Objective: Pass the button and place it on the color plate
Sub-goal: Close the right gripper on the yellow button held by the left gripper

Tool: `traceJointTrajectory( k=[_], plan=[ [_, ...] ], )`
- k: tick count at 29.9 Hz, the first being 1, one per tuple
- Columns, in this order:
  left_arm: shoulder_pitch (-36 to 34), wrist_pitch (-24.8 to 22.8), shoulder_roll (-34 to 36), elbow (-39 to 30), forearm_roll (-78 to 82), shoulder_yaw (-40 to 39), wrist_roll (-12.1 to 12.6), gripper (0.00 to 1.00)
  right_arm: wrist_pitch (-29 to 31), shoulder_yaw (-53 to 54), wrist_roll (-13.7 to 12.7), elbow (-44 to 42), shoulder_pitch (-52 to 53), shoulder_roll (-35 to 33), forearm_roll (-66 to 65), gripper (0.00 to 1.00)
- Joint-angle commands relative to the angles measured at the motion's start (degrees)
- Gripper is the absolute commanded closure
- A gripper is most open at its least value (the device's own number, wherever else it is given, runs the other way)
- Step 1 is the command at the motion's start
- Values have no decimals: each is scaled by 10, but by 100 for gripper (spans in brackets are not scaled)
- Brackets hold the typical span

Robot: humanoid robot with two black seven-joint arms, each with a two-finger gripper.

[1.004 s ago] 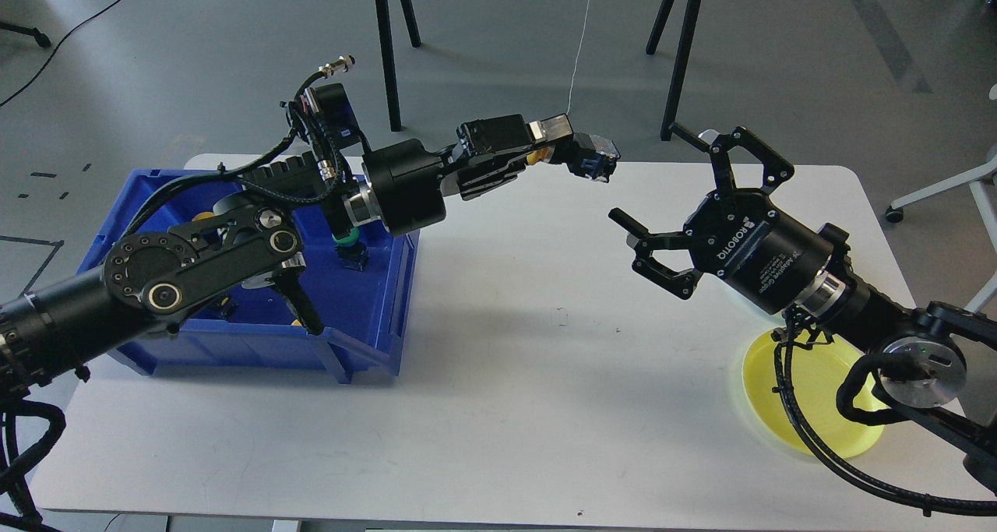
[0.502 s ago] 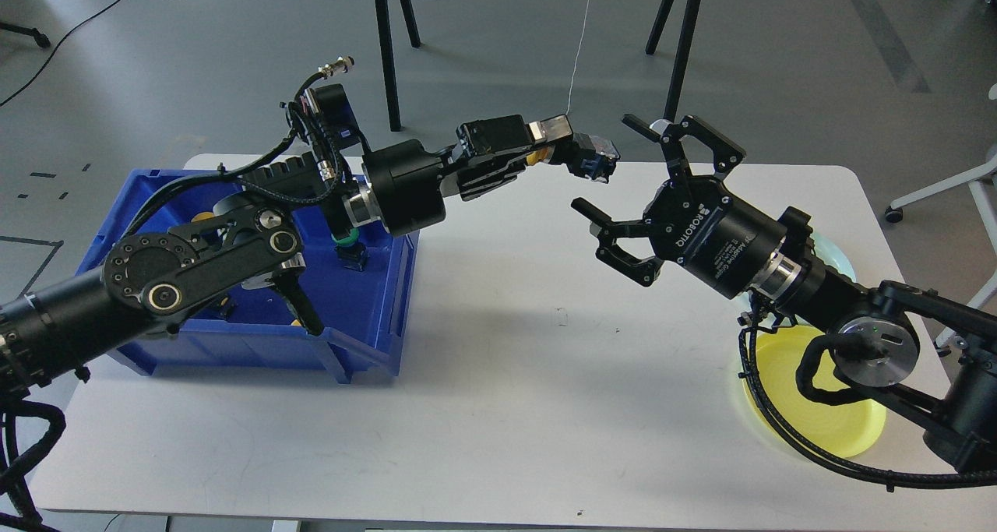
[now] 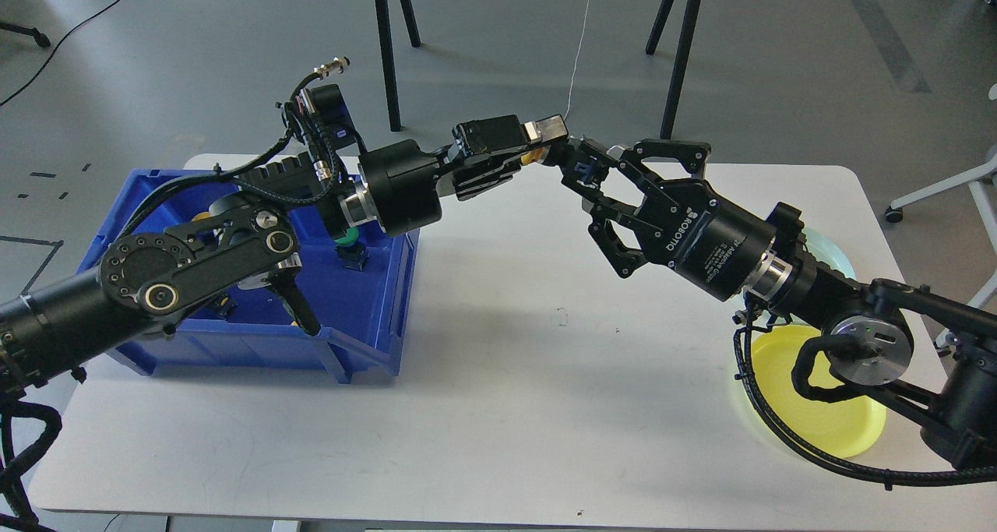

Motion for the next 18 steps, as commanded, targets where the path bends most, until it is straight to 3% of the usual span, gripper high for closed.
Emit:
traceJointTrajectory(
  k=[1,6,7,10,11,14,18],
  plan=[
    [0,0,0,0,0,1,0,97,-2,2,0,1,0,-2,0,92],
    [0,0,-2,1,-1,0,0,94,-2,6,0,2,0,-3,0,96],
    [0,1,-4,3,-2,0,0,85,-3,6,0,2,0,-4,0,97],
    [1,7,-12,5,-12,-4,0,38,-3,8,0,6,-1,-9,-2,100],
    [1,7,-14,6,-23,-5,0,27,-3,9,0,8,-2,-13,-2,100],
    [1,-2,-11,9,-38,-6,0,21,-6,12,0,12,-3,-23,-2,100],
    [1,-16,-11,17,-42,-7,0,20,-40,27,0,13,-14,-48,-2,100]
  ],
)
